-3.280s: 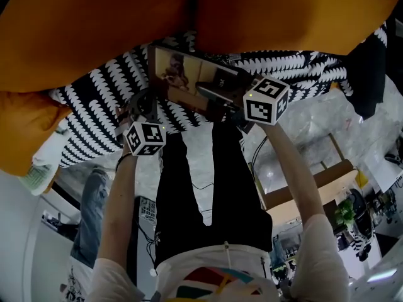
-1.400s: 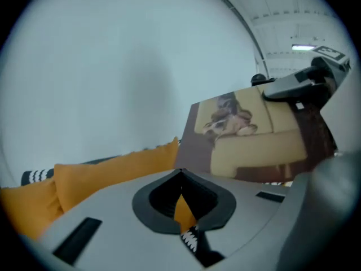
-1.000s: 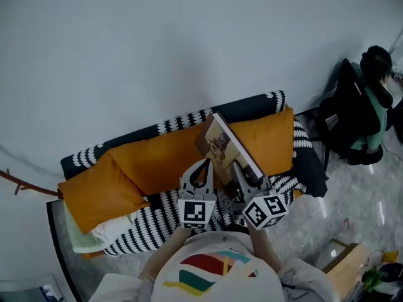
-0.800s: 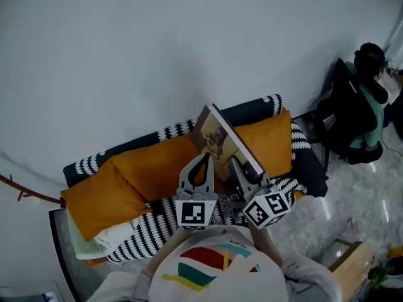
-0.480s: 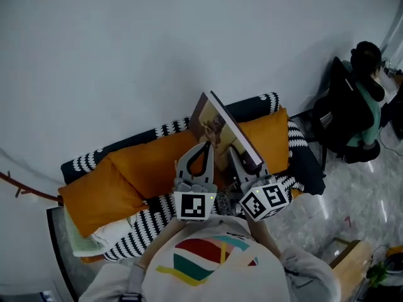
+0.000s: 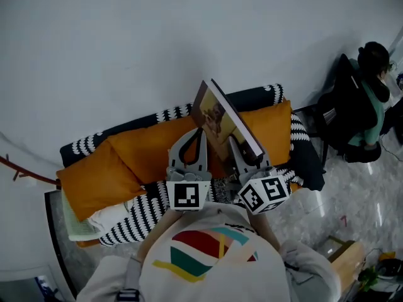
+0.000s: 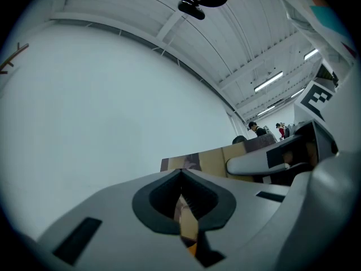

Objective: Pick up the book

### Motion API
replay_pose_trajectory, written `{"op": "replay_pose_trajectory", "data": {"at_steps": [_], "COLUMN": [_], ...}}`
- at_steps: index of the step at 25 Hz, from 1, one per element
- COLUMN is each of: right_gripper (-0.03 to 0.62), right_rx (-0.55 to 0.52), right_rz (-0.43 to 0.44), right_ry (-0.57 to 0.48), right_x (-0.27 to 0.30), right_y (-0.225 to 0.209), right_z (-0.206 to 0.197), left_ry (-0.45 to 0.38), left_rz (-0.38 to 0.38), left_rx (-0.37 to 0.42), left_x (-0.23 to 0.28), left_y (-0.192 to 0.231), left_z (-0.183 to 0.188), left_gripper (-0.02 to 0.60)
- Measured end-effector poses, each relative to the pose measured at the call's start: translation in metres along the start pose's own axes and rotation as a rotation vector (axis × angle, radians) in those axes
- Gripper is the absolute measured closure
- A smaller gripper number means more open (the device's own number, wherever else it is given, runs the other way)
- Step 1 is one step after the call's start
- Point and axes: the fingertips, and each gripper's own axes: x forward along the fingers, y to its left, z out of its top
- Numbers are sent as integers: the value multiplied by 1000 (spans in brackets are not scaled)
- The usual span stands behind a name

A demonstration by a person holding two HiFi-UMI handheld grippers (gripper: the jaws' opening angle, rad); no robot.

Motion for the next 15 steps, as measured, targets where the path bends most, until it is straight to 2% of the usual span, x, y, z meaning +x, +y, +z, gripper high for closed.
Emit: {"op": "replay_pose_trajectory", "data": {"at_steps": [3,10,15], "right_gripper": [441,441,441], "right_rx": [2,13,16], "right_rz": [14,52,72], "right_ry": [-6,-2,4], "right_x": [3,10,12], "right_y": [3,12,17], "right_z": [1,-1,-5], "left_ry": [3,-17,26], "left_rz": [7,64,71], "left_rx": [33,41,36], "left_x": [-2,-9,-13], "left_y": [4,17,20], "left_z": [2,7,-1], "left_gripper": [577,577,577]}}
